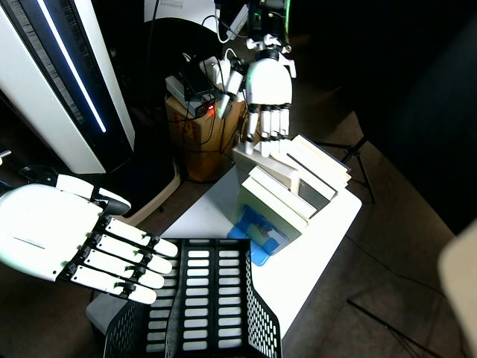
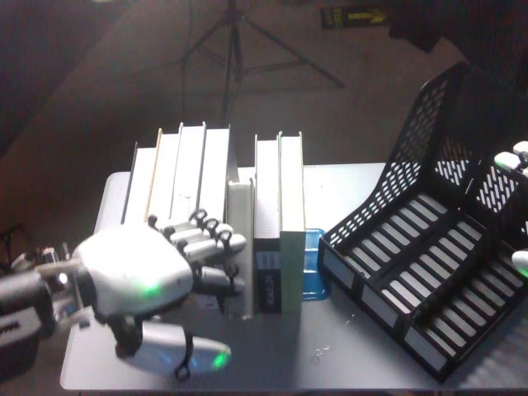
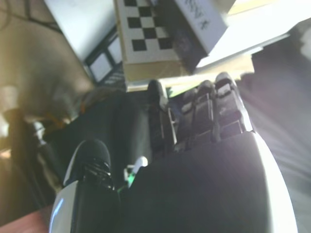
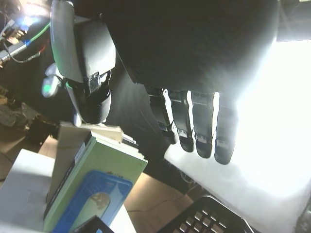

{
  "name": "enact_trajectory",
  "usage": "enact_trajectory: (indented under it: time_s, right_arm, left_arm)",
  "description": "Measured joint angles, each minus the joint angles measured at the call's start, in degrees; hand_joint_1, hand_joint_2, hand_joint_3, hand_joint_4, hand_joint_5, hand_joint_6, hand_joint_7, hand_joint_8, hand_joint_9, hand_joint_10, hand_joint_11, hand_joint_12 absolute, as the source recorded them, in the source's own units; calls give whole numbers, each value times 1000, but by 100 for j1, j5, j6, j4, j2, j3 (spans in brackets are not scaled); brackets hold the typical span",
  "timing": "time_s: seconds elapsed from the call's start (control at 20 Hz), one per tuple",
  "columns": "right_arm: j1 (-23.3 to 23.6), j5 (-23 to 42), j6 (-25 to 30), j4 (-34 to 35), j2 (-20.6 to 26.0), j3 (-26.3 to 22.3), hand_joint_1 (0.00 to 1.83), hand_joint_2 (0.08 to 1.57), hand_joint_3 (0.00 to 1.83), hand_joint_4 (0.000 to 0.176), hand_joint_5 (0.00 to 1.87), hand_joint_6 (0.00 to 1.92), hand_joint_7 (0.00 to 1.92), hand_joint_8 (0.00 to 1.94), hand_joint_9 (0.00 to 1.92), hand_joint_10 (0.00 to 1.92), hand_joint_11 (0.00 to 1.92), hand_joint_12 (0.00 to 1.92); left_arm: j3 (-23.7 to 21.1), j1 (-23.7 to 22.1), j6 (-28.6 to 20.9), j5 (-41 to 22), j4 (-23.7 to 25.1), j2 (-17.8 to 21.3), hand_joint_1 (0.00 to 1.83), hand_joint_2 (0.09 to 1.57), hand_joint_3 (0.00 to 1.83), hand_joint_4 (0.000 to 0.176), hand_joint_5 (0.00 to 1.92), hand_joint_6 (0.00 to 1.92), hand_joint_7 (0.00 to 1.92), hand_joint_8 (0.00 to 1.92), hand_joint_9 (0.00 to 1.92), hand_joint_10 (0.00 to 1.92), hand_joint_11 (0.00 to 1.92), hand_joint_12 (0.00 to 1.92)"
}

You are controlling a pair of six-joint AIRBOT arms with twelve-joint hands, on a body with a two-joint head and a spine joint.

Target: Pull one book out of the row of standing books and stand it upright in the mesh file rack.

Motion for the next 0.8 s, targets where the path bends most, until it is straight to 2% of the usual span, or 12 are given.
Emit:
enact_trajectory:
  time_s: [0.05, 0.1, 0.25, 0.3, 0.35, 0.4, 0.45, 0.55, 0.6, 0.65, 0.8]
  right_arm:
    - [0, -4, 0, 15, 0, 0, 98, 1291, 4, 0, 0, 0, 0, 0, 0, 0, 0, 0]
    - [0, -2, 0, 9, 0, 0, 97, 1285, 1, 0, 0, 0, 0, 0, 0, 0, 0, 0]
    - [-7, -4, 2, 33, 0, 0, 125, 1295, 4, 0, 0, 0, 0, 0, 0, 0, 0, 0]
    - [-37, 11, 0, 44, 0, 0, 152, 1304, 6, 0, 0, 0, 0, 0, 0, 0, 0, 0]
    - [-37, 11, 2, 46, 0, 0, 157, 1306, 7, 0, 0, 0, 0, 0, 0, 0, 0, 0]
    - [-37, -2, 2, 44, 0, 0, 138, 1297, 2, 0, 0, 0, 0, 0, 0, 0, 0, 0]
    - [-37, -4, 0, 52, 0, 0, 135, 1295, 1, 0, 0, 0, 0, 0, 0, 0, 0, 0]
    - [-46, -7, 2, 59, 0, 0, 146, 1300, 2, 0, 0, 0, 0, 0, 0, 0, 0, 0]
    - [-46, -9, 2, 50, 0, 0, 151, 1304, 4, 0, 0, 0, 0, 0, 0, 0, 0, 0]
    - [-46, -7, 2, 52, 0, 0, 158, 1304, 3, 0, 0, 0, 0, 0, 0, 0, 0, 0]
    - [-46, -9, 2, 39, 0, 0, 181, 1311, 5, 0, 0, 0, 0, 0, 0, 0, 0, 0]
  left_arm:
    - [-42, 74, -4, -46, 13, 4, 0, 1191, 0, 45, 492, 0, 0, 0, 0, 0, 0, 0]
    - [-90, 129, -4, -76, 15, 22, 0, 1189, 0, 41, 492, 0, 0, 0, 0, 0, 0, 0]
    - [-177, 332, -46, -234, 17, 52, 0, 1199, 0, 42, 505, 4, 0, 0, 0, 0, 0, 0]
    - [-205, 387, -109, -269, 28, 55, 0, 1185, 0, 34, 499, 2, 0, 0, 0, 0, 0, 0]
    - [-214, 452, -170, -315, 59, 57, 0, 1183, 0, 34, 509, 6, 0, 0, 0, 0, 0, 0]
    - [-229, 538, -219, -367, 59, 61, 0, 1200, 1, 20, 523, 11, 0, 0, 0, 0, 0, 0]
    - [-234, 586, -251, -402, 81, 61, 0, 1219, 9, 14, 514, 7, 0, 0, 0, 0, 0, 0]
    - [-278, 667, -361, -479, 98, 63, 0, 1222, 9, 24, 518, 8, 0, 0, 0, 0, 0, 0]
    - [-299, 708, -402, -520, 127, 66, 0, 1226, 10, 19, 497, 1, 0, 0, 0, 0, 0, 0]
    - [-334, 726, -424, -540, 138, 79, 0, 1223, 8, 23, 497, 2, 0, 0, 0, 0, 0, 0]
    - [-461, 776, -605, -723, 162, 293, 0, 1261, 21, 36, 376, 0, 0, 0, 0, 0, 0, 0]
